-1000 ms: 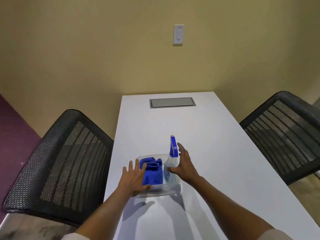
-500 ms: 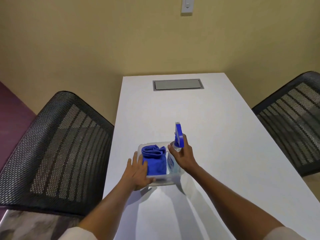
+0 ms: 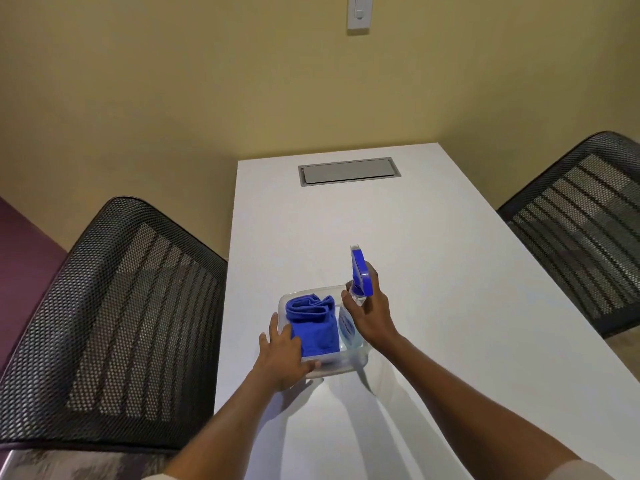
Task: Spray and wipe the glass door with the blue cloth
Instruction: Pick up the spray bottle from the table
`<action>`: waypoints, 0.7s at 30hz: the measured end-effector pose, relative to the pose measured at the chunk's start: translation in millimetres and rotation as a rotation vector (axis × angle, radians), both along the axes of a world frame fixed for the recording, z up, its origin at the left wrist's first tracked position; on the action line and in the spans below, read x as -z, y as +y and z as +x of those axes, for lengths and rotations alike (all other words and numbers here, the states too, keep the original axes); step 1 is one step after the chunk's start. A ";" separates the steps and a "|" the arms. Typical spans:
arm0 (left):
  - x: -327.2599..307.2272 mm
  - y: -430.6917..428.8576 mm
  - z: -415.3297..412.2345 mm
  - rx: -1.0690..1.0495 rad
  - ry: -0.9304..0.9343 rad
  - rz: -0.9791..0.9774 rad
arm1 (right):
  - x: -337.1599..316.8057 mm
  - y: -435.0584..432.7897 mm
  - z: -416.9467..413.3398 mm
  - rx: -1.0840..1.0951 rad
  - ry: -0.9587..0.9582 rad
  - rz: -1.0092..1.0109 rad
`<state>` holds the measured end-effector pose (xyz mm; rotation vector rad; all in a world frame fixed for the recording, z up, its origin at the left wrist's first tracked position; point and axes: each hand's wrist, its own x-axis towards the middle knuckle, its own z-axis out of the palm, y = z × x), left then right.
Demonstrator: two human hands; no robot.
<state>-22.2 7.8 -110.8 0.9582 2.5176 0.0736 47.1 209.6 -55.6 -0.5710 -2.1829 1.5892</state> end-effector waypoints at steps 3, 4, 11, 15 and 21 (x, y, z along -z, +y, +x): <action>-0.6 0.7 -0.5 0.003 -0.012 -0.001 | -2.1 -5.6 -1.7 0.035 0.026 0.016; -1.0 0.9 -0.6 0.005 -0.015 -0.006 | -3.5 -7.9 -2.0 0.049 0.034 0.024; -13.1 2.9 -2.2 0.046 0.044 -0.020 | -20.5 -23.1 0.9 0.131 0.124 0.004; -32.9 4.1 -8.2 0.132 0.129 -0.050 | -43.9 -27.5 7.6 0.182 0.149 0.033; -68.2 15.4 3.3 0.270 0.220 -0.014 | -93.6 -38.1 34.3 0.304 0.178 0.040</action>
